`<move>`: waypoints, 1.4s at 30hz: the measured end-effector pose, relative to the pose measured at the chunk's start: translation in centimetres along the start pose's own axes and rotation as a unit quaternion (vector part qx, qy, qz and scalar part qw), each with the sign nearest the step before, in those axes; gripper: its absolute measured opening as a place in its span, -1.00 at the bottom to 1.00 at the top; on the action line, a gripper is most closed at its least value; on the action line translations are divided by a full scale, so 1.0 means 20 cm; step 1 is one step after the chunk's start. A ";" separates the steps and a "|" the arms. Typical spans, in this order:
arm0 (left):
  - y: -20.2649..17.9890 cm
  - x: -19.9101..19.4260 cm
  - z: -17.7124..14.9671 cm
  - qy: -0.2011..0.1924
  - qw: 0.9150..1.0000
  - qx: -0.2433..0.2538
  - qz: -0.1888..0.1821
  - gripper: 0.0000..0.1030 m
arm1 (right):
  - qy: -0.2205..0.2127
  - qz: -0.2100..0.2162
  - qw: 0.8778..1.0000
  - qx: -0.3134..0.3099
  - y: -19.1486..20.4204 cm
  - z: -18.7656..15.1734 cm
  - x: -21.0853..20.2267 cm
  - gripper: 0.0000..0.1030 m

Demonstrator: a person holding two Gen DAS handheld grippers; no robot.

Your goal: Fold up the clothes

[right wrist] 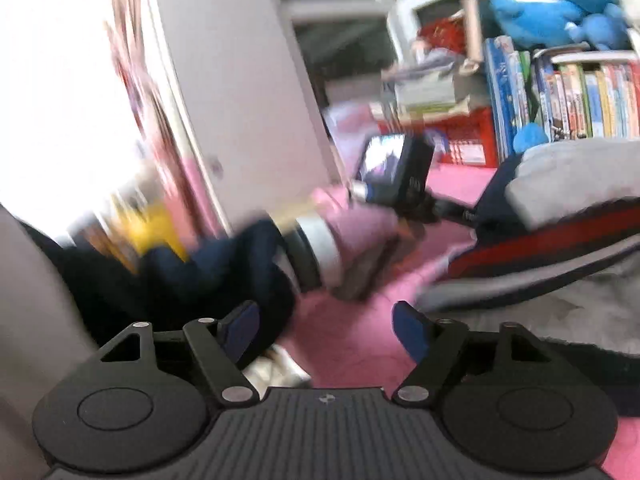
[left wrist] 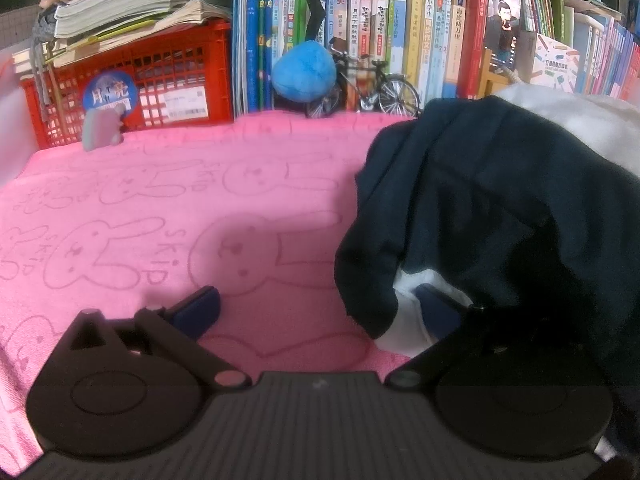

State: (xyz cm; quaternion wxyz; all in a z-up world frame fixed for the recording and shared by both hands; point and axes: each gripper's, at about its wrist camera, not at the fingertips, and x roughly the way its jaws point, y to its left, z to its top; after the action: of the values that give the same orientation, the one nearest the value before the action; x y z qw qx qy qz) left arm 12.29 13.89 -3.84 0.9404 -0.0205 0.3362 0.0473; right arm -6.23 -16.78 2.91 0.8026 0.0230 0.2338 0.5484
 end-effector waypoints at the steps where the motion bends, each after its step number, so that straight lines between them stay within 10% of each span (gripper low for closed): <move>1: -0.01 0.00 0.00 0.000 1.000 0.000 0.001 1.00 | -0.021 -0.071 0.997 -0.023 -0.01 0.01 -0.06 0.43; 3: -0.01 0.00 0.00 0.000 1.000 0.000 0.001 1.00 | -0.037 -0.264 0.961 -0.071 -0.05 0.00 -0.11 0.44; 5: 0.00 0.00 0.00 0.000 1.000 0.000 0.001 1.00 | -0.004 -0.449 0.885 -0.121 -0.16 -0.05 -0.05 0.43; 7: 0.00 0.00 0.00 0.000 1.000 0.000 0.000 1.00 | 0.042 -0.559 0.807 -0.184 -0.26 -0.13 0.05 0.43; 9: 0.00 0.00 0.00 0.000 1.000 0.001 0.000 1.00 | 0.074 -0.603 0.763 -0.221 -0.35 -0.19 0.13 0.42; 14: 0.00 0.00 0.00 0.000 1.000 0.001 0.001 1.00 | 0.107 -0.602 0.775 -0.158 -0.56 -0.20 0.20 0.45; 20: 0.00 0.00 0.00 0.000 1.000 0.001 0.001 1.00 | 0.052 -0.663 0.737 -0.119 -0.58 -0.18 -0.01 0.54; 29: 0.00 0.00 0.00 0.000 1.000 0.001 0.000 1.00 | -0.027 -0.687 0.724 -0.059 -0.47 -0.23 -0.41 0.73; 35: 0.00 -0.04 -0.01 -0.014 1.000 0.005 0.005 1.00 | -0.018 -0.667 0.743 -0.038 -0.48 -0.29 -0.50 0.76; 42: -0.13 -0.55 -0.12 -0.140 0.987 0.084 -0.003 1.00 | -0.008 -0.645 0.760 -0.084 -0.49 -0.27 -0.40 0.53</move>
State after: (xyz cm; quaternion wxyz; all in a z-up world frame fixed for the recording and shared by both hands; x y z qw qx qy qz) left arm 2.55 10.37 1.26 0.9766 0.0640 0.2044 0.0190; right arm -2.24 -28.98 -1.97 0.9671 -0.1963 0.1399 -0.0817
